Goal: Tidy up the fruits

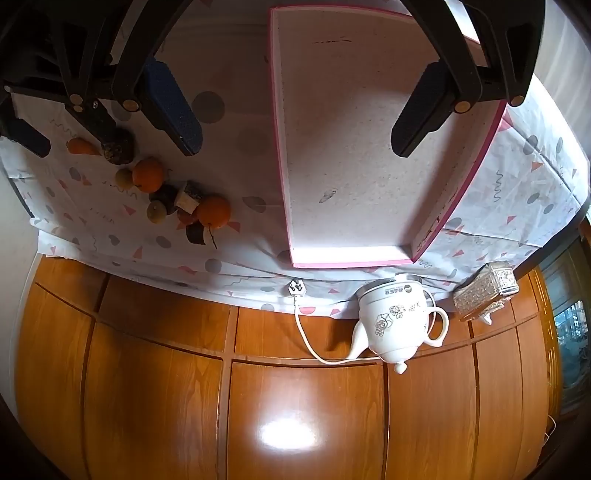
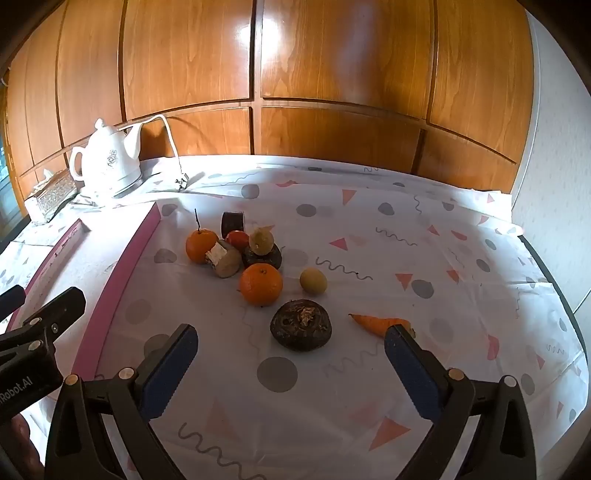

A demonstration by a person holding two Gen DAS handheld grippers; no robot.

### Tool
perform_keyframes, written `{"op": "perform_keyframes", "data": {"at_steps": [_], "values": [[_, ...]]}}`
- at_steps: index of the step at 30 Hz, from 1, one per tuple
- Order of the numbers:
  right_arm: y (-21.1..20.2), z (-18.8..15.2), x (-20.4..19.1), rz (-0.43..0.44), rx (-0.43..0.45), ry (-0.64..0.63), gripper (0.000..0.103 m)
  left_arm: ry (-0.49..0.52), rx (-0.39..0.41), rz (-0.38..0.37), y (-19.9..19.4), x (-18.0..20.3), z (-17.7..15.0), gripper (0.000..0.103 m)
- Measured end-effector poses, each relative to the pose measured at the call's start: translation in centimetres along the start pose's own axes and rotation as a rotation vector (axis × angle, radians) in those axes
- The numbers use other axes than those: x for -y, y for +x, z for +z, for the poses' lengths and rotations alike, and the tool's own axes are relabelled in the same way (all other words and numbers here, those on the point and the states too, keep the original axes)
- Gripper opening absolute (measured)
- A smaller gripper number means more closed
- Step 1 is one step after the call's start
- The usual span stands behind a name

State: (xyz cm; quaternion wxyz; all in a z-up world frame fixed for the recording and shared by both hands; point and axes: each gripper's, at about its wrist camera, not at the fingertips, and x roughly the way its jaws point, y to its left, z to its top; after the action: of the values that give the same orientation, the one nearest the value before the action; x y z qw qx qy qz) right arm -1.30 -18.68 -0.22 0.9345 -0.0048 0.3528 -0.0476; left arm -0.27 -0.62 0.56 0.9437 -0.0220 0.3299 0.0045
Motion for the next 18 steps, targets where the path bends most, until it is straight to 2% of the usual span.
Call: {"op": "perform_keyframes", "data": {"at_steps": [18], "values": [[-0.12, 0.07, 0.09, 0.002, -0.005, 0.004, 0.103, 0.0, -0.005, -0.006, -0.09, -0.07, -0.01, 0.103]]}}
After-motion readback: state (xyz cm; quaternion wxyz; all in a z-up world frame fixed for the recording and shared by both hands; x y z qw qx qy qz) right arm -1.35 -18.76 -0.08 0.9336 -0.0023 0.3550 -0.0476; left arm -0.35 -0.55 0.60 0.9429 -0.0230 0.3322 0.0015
